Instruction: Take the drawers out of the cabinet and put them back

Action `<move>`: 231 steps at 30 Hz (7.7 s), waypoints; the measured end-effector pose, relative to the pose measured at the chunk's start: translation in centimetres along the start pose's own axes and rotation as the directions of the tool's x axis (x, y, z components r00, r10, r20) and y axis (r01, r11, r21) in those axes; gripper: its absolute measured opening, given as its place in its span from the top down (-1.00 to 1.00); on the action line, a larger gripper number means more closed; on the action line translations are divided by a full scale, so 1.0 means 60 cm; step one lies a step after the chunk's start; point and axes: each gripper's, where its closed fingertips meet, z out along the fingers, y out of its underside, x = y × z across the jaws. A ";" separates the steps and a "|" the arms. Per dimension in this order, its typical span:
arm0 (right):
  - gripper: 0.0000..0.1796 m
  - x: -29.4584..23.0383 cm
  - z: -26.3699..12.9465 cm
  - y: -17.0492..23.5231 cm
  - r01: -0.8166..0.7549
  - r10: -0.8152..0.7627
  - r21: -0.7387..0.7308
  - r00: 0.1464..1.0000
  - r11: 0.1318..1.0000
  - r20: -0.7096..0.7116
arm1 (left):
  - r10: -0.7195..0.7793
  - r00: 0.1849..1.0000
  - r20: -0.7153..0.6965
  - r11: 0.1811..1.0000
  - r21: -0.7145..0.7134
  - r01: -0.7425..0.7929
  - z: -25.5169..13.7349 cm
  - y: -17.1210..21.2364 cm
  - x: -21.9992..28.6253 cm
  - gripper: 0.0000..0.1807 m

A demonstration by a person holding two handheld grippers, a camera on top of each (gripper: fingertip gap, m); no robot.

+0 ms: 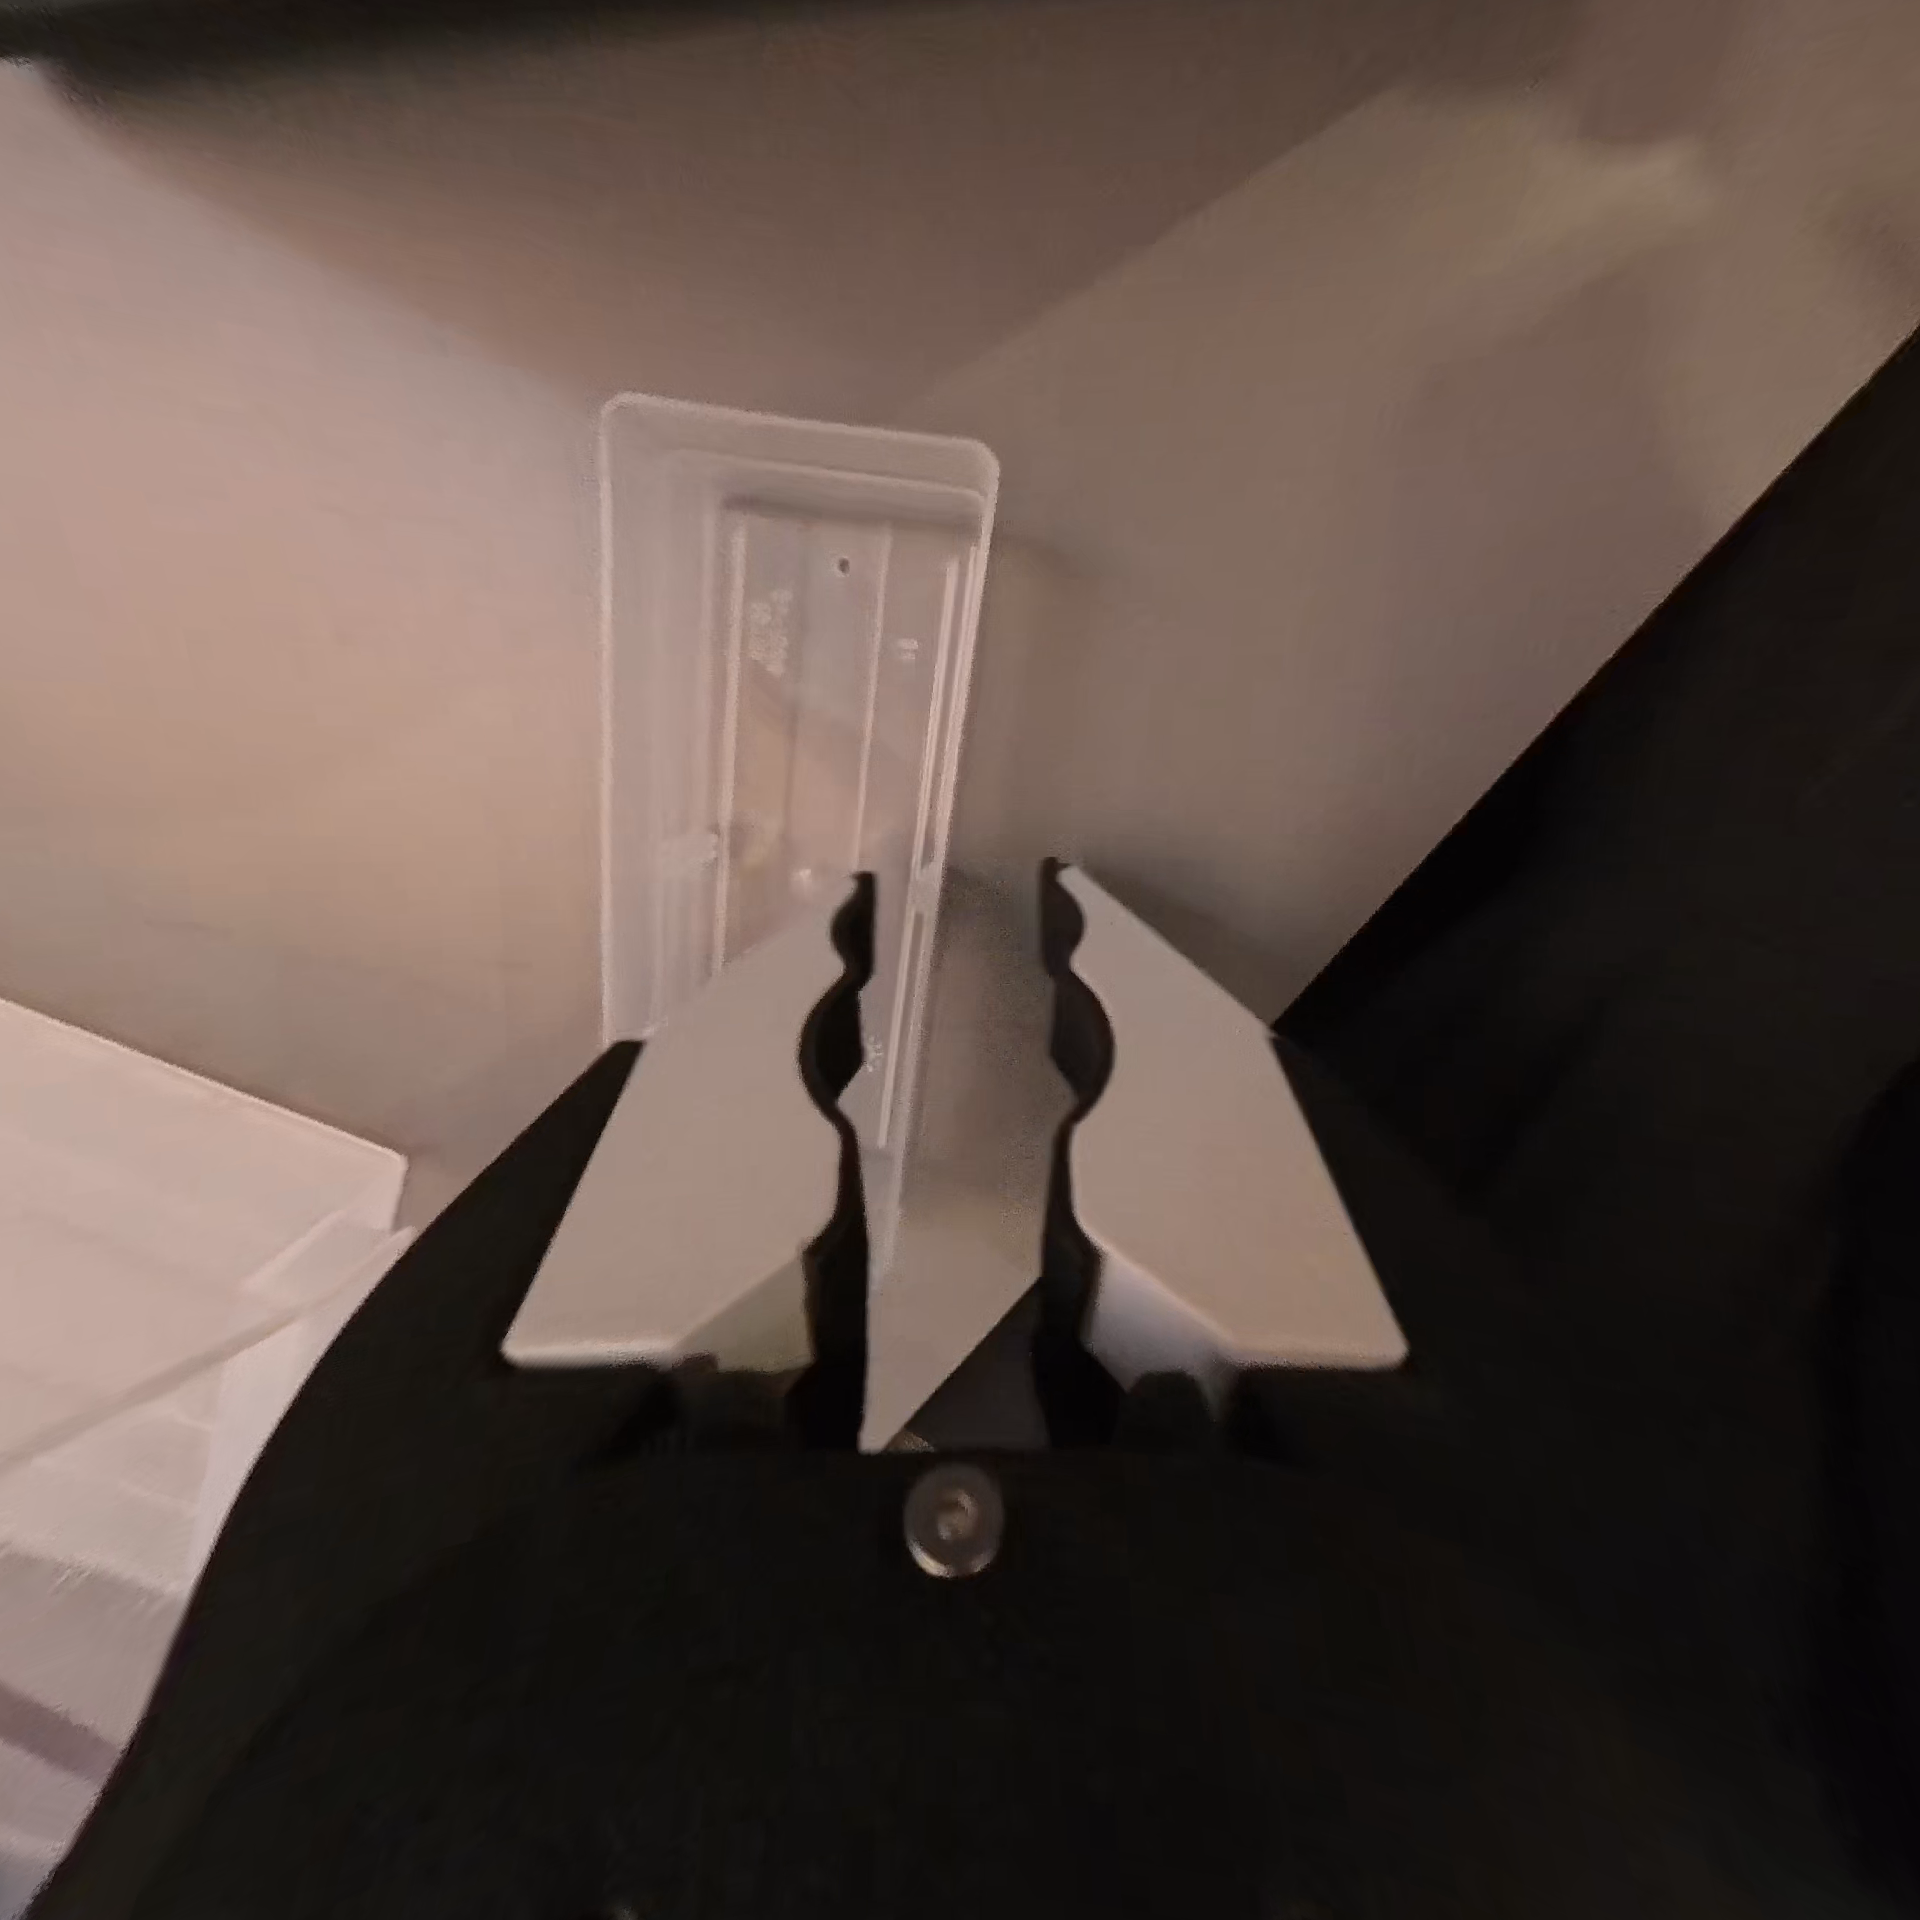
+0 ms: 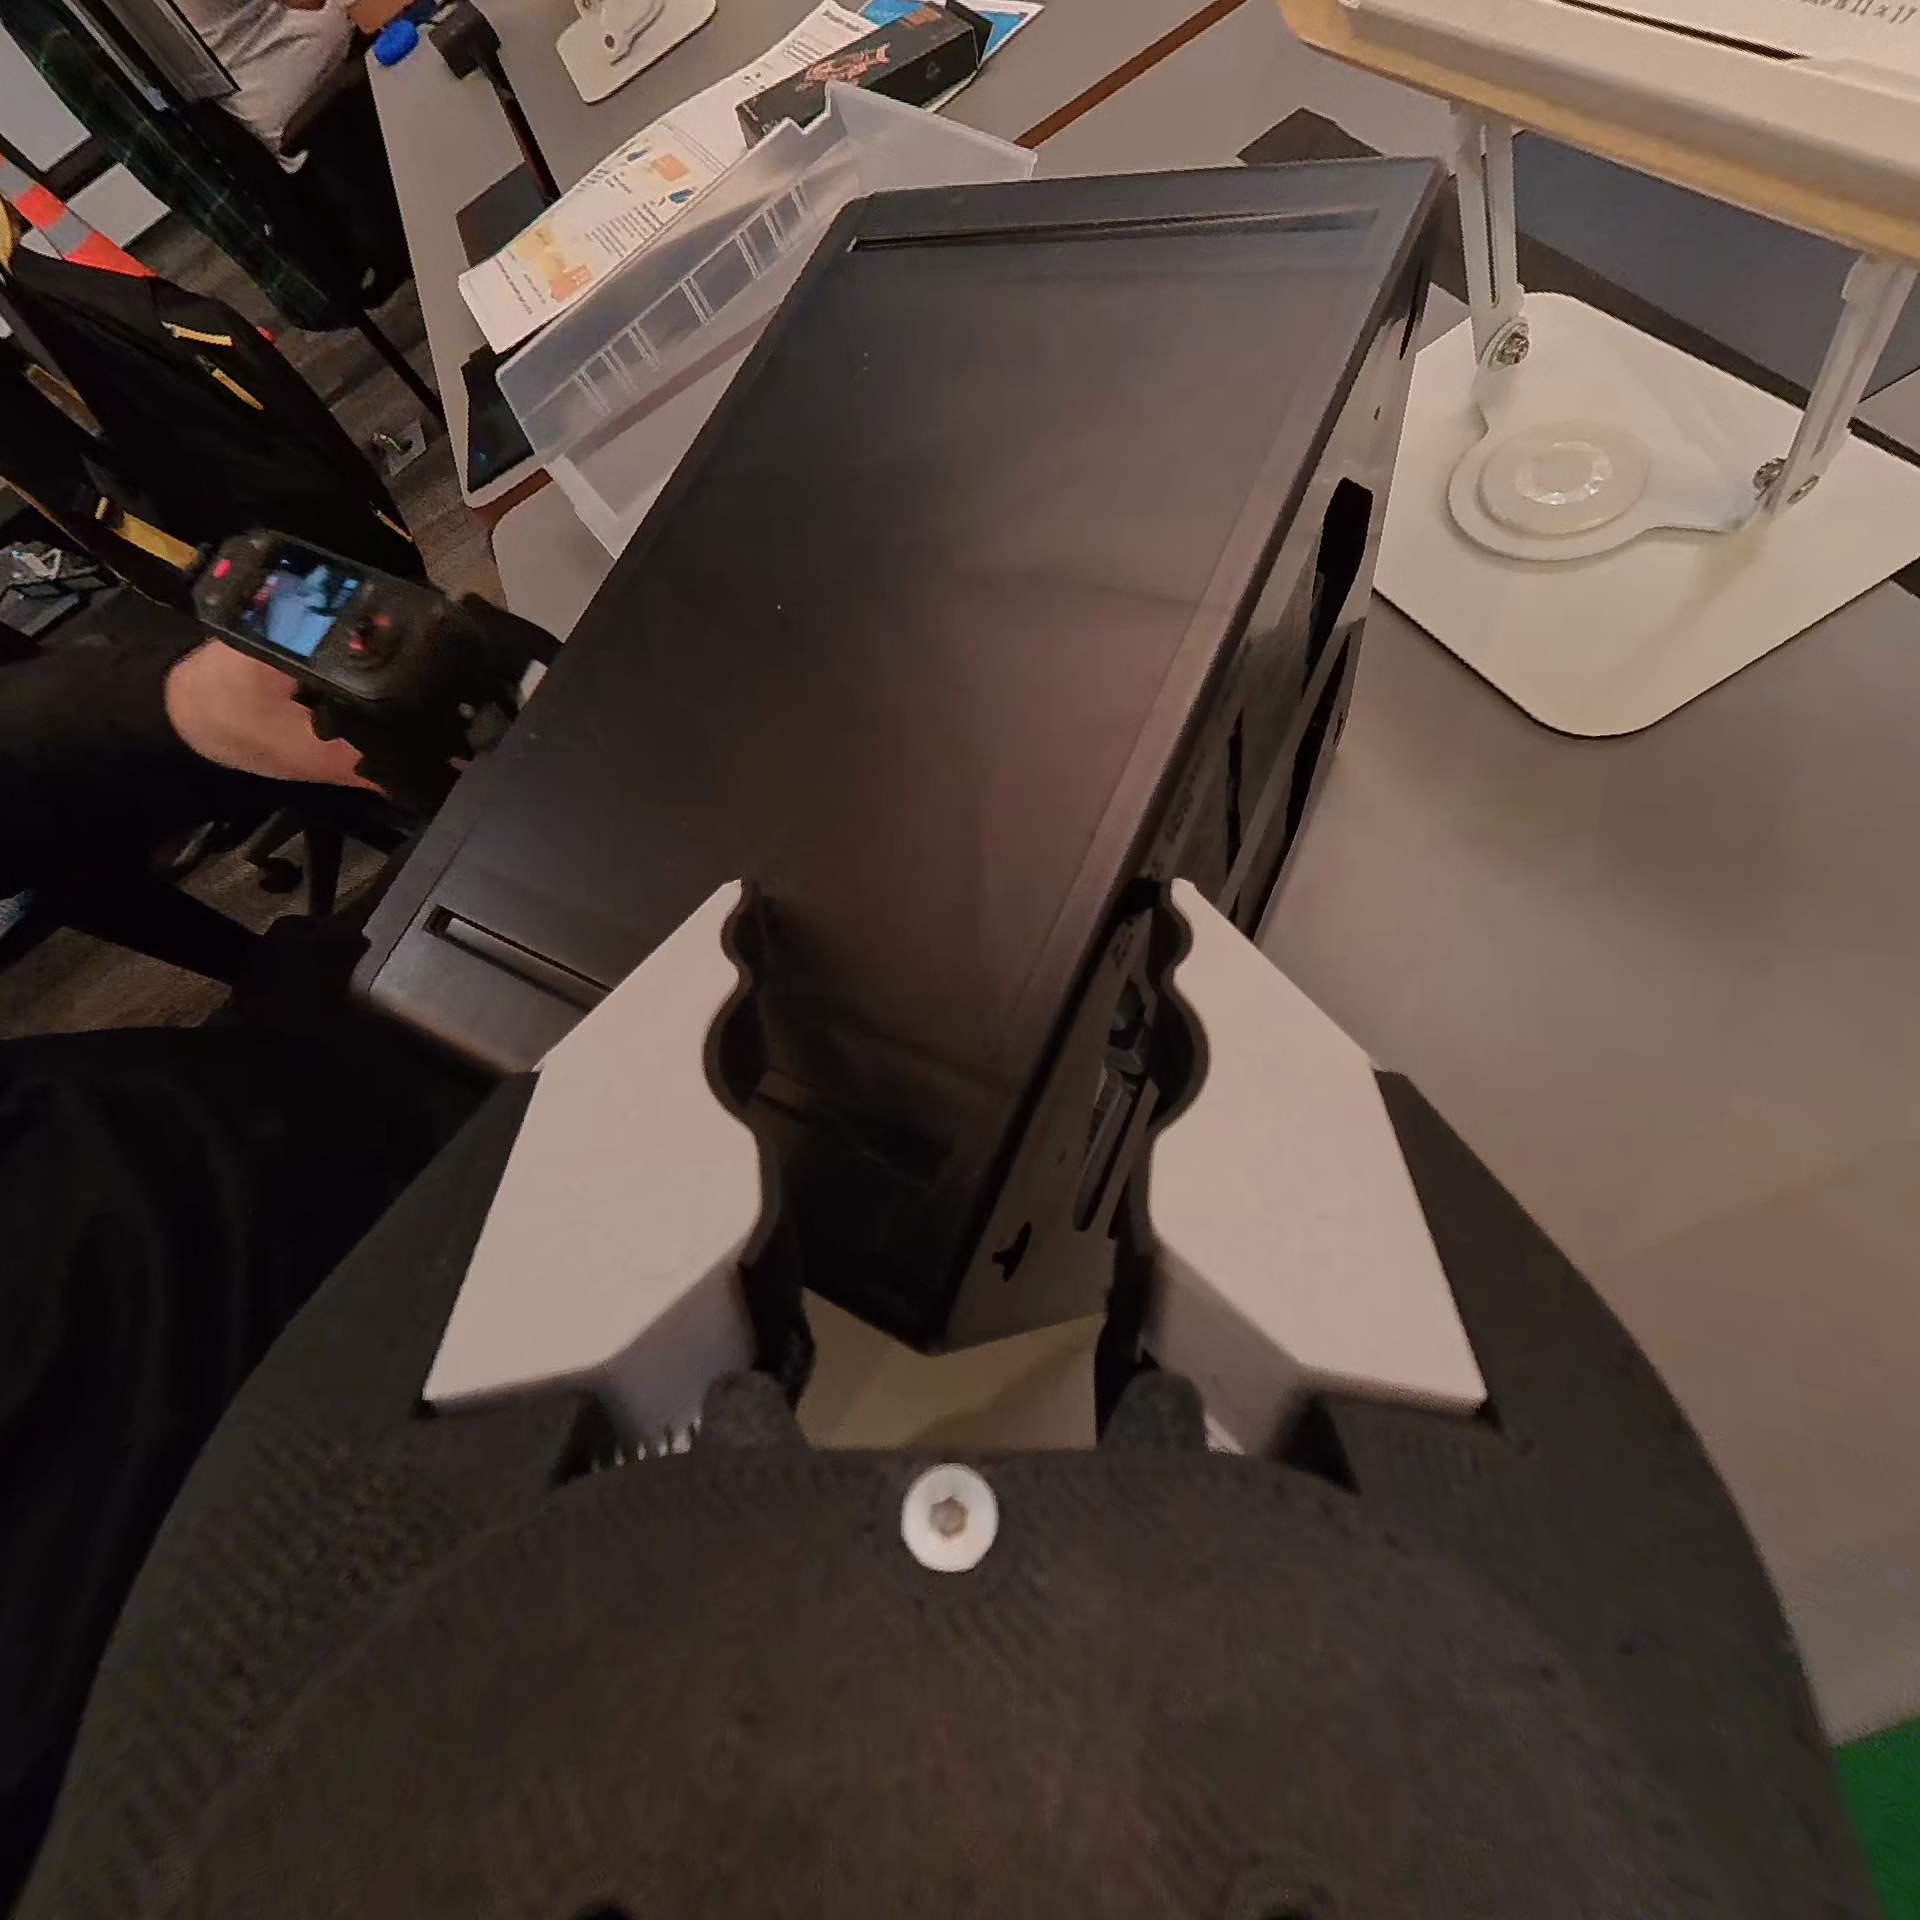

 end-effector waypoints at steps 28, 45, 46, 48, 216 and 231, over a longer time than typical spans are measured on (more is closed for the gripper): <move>0.18 -0.001 -0.001 0.000 0.000 0.000 0.017 1.000 1.000 0.027 | -0.042 0.993 0.113 0.999 0.004 0.042 -0.136 -0.074 -0.160 0.31; 0.18 0.001 -0.002 0.001 -0.003 0.001 0.028 0.999 1.000 0.046 | -0.062 0.998 0.016 0.987 -0.146 0.064 -0.158 -0.098 -0.205 0.33; 0.18 0.001 -0.002 0.001 -0.003 0.001 0.027 0.999 1.000 0.045 | -0.050 0.999 0.016 0.984 -0.171 0.052 -0.156 -0.095 -0.205 0.33; 0.18 0.000 -0.002 0.001 -0.002 0.001 0.025 0.999 1.000 0.043 | -0.046 0.999 -0.001 0.985 -0.167 0.045 -0.153 -0.104 -0.204 0.33; 0.15 -0.001 -0.002 0.006 -0.007 0.004 0.043 0.996 0.999 0.087 | -0.091 0.996 0.001 0.990 0.109 0.090 -0.194 -0.165 -0.222 0.28; 0.15 -0.001 -0.002 0.006 -0.005 0.001 0.044 0.996 0.999 0.092 | 0.136 0.971 0.198 0.946 0.266 -0.186 -0.214 -0.202 -0.284 -0.32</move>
